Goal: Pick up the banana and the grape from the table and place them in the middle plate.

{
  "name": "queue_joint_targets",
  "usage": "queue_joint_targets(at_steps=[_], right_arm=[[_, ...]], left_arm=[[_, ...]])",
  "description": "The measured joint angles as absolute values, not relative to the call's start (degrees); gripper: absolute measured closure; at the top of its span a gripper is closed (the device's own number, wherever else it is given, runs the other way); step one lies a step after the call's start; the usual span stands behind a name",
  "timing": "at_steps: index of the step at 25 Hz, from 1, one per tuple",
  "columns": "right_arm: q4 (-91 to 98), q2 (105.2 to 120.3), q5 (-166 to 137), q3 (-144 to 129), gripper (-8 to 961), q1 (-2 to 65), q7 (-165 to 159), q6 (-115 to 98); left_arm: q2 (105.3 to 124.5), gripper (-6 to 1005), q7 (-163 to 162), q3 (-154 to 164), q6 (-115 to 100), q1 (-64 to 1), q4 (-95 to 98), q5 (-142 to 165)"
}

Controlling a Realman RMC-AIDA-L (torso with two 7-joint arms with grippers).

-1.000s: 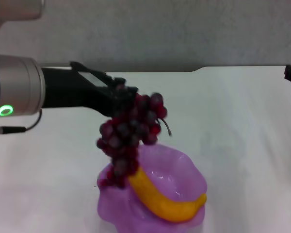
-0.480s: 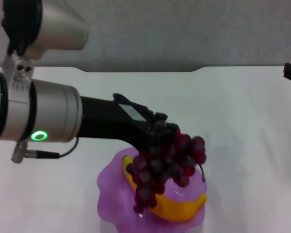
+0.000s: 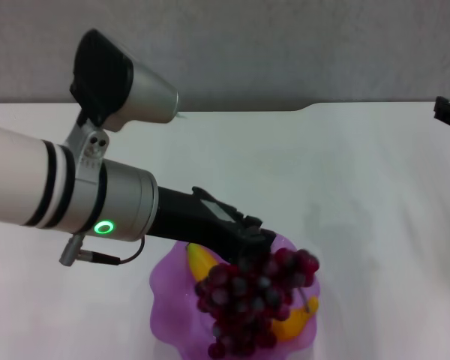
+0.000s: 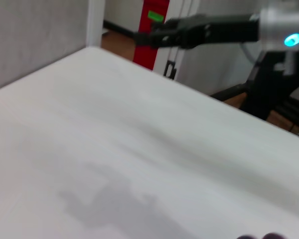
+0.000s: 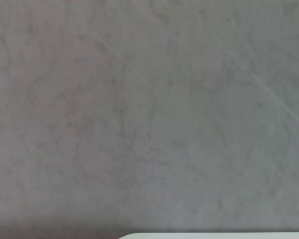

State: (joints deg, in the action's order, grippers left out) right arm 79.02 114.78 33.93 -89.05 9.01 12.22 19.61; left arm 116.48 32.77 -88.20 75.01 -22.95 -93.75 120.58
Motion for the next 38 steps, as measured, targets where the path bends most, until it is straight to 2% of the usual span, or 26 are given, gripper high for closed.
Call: queue_joint_targets(at_steps=[18,38], right_arm=[[78.63,114.87,33.7,-88.9,167,10.08,12.3,20.66],[78.37,114.87,33.57,-88.86,167,10.19,12.31,20.84]], left_arm=[[116.49,765,48.51,-86.92,50.3,-27.78,-65.36,120.13],[116.22,751,50.83,-87.69,43.6,-27.07,-60.23,120.04]])
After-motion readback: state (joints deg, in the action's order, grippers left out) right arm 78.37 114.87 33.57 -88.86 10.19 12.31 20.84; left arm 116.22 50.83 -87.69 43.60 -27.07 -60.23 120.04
